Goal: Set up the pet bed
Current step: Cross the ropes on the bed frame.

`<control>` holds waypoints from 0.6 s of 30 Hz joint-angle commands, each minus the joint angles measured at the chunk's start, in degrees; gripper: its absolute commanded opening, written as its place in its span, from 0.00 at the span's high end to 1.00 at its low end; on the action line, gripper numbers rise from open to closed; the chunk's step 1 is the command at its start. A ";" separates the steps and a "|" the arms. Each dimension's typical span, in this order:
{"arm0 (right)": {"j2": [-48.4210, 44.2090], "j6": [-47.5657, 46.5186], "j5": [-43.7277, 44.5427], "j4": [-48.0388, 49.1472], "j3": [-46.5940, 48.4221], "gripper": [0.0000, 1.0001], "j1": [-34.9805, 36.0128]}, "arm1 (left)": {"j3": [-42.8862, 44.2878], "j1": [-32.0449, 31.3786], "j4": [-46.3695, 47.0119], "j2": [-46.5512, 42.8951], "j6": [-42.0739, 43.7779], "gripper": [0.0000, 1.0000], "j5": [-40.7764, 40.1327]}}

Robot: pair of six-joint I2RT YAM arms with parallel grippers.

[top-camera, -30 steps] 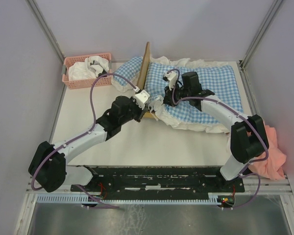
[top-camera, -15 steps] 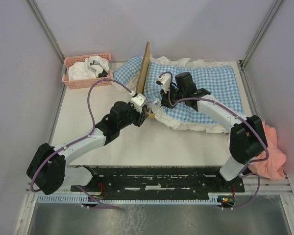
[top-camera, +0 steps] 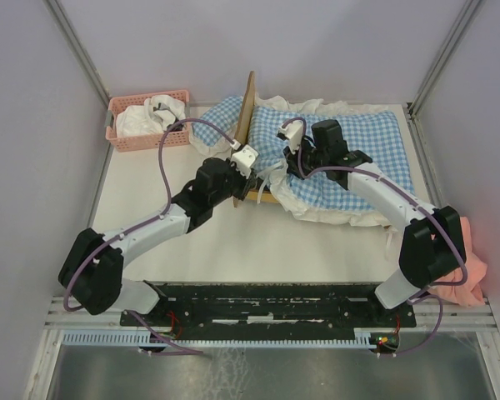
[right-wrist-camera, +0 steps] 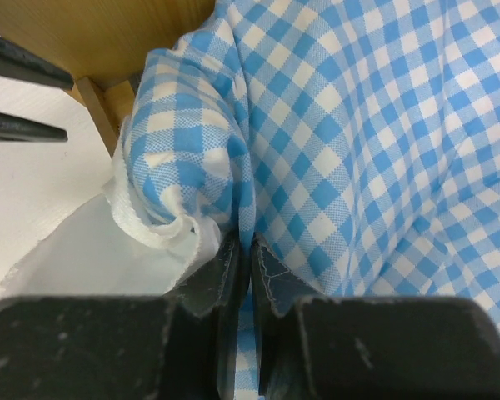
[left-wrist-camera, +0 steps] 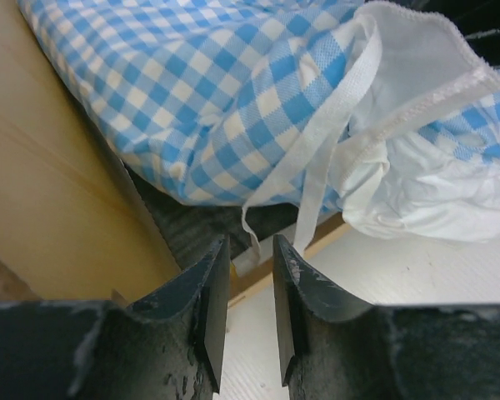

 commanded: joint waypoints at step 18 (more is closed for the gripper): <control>-1.21 -2.13 -2.52 2.81 -0.69 0.84 -2.93 | 12.22 0.03 -2.19 12.74 10.52 0.65 0.76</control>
